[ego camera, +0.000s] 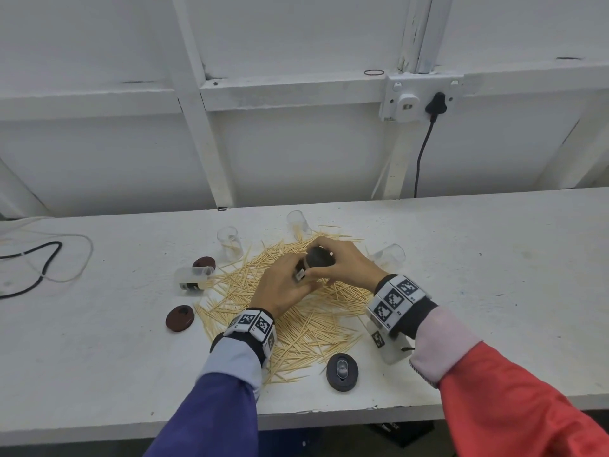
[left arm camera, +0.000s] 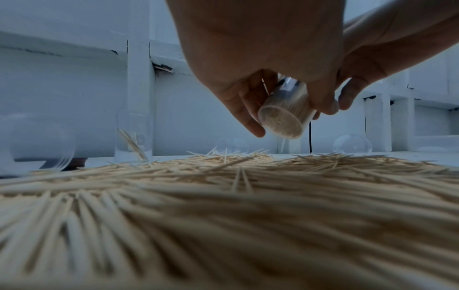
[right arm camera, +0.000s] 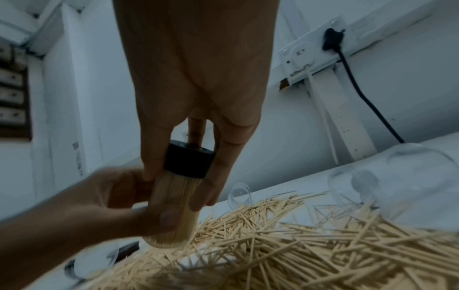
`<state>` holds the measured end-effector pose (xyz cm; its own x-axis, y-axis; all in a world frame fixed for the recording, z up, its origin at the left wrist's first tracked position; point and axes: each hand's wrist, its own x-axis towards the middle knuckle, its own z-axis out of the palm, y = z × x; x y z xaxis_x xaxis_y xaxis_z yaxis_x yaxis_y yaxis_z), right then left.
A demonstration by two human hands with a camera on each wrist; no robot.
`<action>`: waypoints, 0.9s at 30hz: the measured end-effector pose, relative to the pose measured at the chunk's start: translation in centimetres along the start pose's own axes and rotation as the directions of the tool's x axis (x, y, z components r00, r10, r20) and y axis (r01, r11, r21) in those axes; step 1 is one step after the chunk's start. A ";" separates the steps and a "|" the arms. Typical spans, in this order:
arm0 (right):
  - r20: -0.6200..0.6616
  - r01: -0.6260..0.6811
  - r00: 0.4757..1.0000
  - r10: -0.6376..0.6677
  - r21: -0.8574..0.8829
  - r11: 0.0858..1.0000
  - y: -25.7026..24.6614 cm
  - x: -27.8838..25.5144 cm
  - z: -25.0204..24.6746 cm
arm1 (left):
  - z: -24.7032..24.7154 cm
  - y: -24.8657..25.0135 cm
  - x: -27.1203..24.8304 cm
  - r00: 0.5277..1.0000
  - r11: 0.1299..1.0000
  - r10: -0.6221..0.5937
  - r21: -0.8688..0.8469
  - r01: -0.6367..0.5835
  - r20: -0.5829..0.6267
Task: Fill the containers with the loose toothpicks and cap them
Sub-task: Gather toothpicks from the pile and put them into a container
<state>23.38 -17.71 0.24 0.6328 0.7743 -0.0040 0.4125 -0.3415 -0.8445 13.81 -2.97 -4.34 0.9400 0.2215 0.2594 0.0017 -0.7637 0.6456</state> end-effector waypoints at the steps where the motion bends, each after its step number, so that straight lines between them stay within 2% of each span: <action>1: -0.001 -0.003 1.000 0.004 0.037 0.999 0.1 -0.2 -0.1 | 0.1 -0.1 0.0 1.000 1.000 0.000 0.023 0.000 0.006; 3: -0.029 -0.013 0.999 0.015 0.056 0.998 0.4 -0.4 -0.8 | 0.2 -0.4 0.0 1.000 0.997 -0.010 0.078 0.009 0.014; 6: -0.081 -0.057 0.995 0.053 -0.053 0.997 1.1 -0.8 -3.1 | 0.2 -0.8 0.0 0.999 0.994 -0.024 0.107 0.021 0.023; 9: -0.081 -0.172 0.983 0.166 -0.087 0.981 2.3 -1.7 -6.6 | 0.2 -1.0 0.0 1.000 0.994 -0.024 0.110 0.022 0.017; 14: -0.120 -0.372 0.927 0.355 -0.189 0.909 4.7 -3.9 -12.1 | 0.3 -1.3 0.1 1.000 0.994 -0.025 0.109 0.023 0.019; 18: -0.181 -0.417 0.905 0.384 -0.213 0.883 5.9 -4.9 -14.4 | 0.3 -1.6 0.1 0.999 0.994 -0.027 0.108 0.024 0.027; 23: -0.170 -0.450 0.888 0.427 -0.129 0.884 6.9 -5.9 -16.7 | 0.4 -1.8 0.1 0.999 0.995 -0.036 0.094 0.034 0.016; 27: -0.171 -0.523 0.850 0.498 -0.175 0.834 8.2 -6.5 -18.1 | 0.4 -1.8 0.1 0.999 0.994 -0.045 0.100 0.042 0.029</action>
<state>34.49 -35.13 3.05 0.8557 0.3972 -0.3317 0.1277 -0.7833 -0.6084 14.07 -1.78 -5.79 0.9486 0.2376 0.2092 0.0749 -0.8104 0.5810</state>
